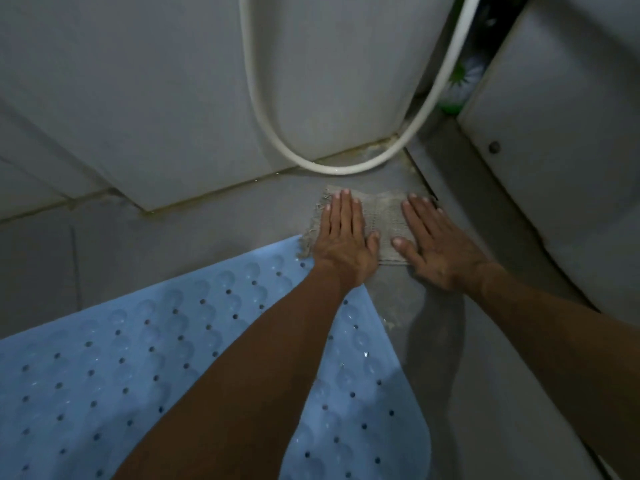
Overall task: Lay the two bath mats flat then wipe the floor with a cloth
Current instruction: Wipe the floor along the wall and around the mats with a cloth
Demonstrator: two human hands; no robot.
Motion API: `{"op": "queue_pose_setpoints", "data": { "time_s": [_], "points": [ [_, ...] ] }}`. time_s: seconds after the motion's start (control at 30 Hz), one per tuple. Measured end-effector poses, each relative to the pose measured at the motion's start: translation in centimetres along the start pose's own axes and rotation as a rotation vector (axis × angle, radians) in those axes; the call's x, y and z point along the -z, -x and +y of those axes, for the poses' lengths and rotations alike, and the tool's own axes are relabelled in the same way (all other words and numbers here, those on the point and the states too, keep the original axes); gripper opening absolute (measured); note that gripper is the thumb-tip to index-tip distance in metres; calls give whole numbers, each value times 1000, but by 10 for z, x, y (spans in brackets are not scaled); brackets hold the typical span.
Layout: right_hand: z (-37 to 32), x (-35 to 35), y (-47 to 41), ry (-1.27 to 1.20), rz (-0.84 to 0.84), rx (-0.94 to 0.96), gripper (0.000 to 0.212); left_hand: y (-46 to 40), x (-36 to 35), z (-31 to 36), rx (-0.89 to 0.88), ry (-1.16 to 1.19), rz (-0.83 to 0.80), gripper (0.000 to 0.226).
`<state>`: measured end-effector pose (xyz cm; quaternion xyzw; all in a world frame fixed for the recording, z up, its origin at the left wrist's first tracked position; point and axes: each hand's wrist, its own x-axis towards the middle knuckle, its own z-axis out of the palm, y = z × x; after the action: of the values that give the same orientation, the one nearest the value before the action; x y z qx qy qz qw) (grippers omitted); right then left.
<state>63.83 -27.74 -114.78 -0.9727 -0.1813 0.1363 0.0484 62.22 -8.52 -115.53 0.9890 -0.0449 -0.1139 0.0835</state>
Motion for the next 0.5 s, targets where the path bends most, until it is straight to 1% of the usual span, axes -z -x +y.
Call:
{"op": "queue_pose_setpoints", "data": {
  "time_s": [0.13, 0.33, 0.5],
  "points": [
    [4, -6, 37, 12, -16, -16, 82, 34, -7, 20, -4, -46, -8, 72],
    [8, -17, 105, 14, -33, -36, 86, 91, -23, 59, 14, -70, -27, 70],
    [13, -30, 173, 9, -51, -56, 82, 145, -37, 91, -2, -51, -31, 71]
  ]
}}
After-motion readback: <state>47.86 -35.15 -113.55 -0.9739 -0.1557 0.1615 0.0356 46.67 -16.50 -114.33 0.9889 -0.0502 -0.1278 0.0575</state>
